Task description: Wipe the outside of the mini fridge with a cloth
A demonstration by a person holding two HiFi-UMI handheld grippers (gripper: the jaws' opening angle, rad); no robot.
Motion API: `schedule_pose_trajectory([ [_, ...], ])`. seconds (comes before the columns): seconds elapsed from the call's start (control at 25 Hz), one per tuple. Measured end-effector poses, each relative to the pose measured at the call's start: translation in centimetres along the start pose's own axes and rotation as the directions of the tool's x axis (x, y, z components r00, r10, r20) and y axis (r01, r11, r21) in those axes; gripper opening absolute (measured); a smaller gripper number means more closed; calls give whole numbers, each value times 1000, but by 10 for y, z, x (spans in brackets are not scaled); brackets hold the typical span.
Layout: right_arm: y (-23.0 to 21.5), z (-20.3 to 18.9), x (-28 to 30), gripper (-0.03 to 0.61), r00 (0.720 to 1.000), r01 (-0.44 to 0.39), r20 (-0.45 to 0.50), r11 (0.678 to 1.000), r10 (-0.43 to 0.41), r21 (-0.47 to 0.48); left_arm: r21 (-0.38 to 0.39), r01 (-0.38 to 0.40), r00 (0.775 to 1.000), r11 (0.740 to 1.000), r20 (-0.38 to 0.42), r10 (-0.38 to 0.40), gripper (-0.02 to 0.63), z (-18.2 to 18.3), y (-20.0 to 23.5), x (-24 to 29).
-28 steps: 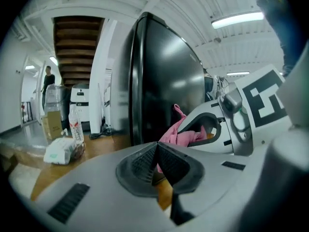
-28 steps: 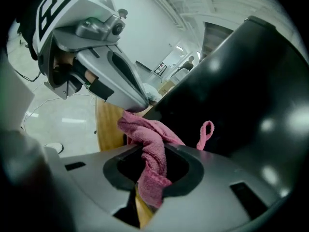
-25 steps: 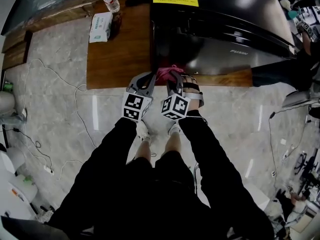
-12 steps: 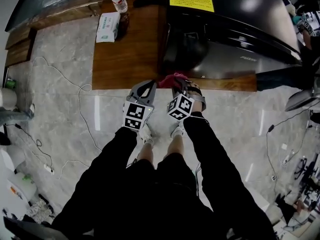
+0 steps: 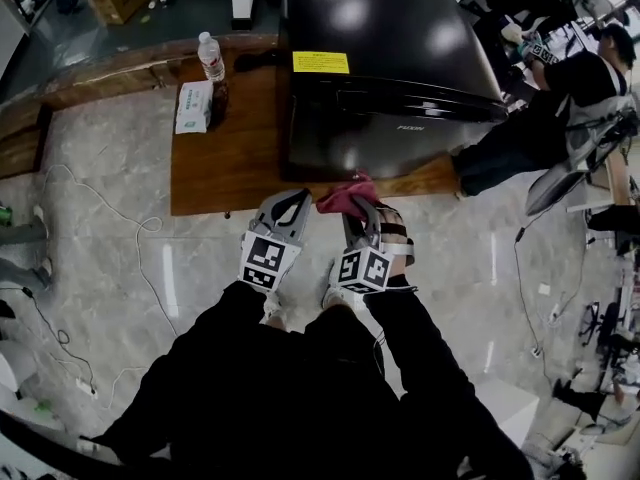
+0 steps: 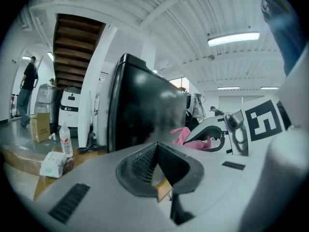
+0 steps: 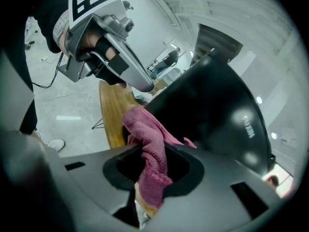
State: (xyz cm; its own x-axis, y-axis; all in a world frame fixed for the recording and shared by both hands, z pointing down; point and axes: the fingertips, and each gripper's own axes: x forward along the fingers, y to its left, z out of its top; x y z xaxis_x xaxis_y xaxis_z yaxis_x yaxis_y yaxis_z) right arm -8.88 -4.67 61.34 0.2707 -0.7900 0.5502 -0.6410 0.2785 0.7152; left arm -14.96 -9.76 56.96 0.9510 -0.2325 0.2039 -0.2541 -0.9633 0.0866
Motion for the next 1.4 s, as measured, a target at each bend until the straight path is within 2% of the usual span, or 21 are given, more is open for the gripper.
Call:
schedule_pose_trajectory([
  [0.12, -36, -11, -34, 98, 997, 73, -11, 996, -74, -47, 10, 63, 997, 998, 52, -63, 6, 32, -39, 6],
  [0.24, -68, -30, -60, 98, 993, 113, -28, 990, -116, -81, 23, 84, 992, 996, 92, -85, 6, 58, -72, 18],
  [0.36, -106, -51, -77, 98, 987, 155, -33, 982, -159, -105, 28, 66, 986, 997, 151, -69, 6, 91, -92, 35],
  [0.52, -164, -71, -89, 98, 972, 233, -2, 963, -235, -139, 76, 35, 970, 997, 239, -52, 6, 135, -114, 64],
  [0.72, -222, -94, -87, 98, 953, 303, 54, 937, -298, -177, 94, -2, 960, 996, 277, -24, 6, 162, -140, 103],
  [1.0, -267, -129, -73, 98, 953, 295, 144, 926, -267, -235, 102, -91, 959, 991, 276, 60, 6, 183, -173, 159],
  [1.2, -261, -143, -60, 98, 948, 281, 220, 932, -231, -230, 100, -148, 957, 984, 266, 117, 6, 169, -176, 185],
  [1.4, -240, -149, -46, 97, 954, 229, 251, 941, -166, -247, 79, -188, 957, 979, 238, 165, 6, 149, -173, 197],
])
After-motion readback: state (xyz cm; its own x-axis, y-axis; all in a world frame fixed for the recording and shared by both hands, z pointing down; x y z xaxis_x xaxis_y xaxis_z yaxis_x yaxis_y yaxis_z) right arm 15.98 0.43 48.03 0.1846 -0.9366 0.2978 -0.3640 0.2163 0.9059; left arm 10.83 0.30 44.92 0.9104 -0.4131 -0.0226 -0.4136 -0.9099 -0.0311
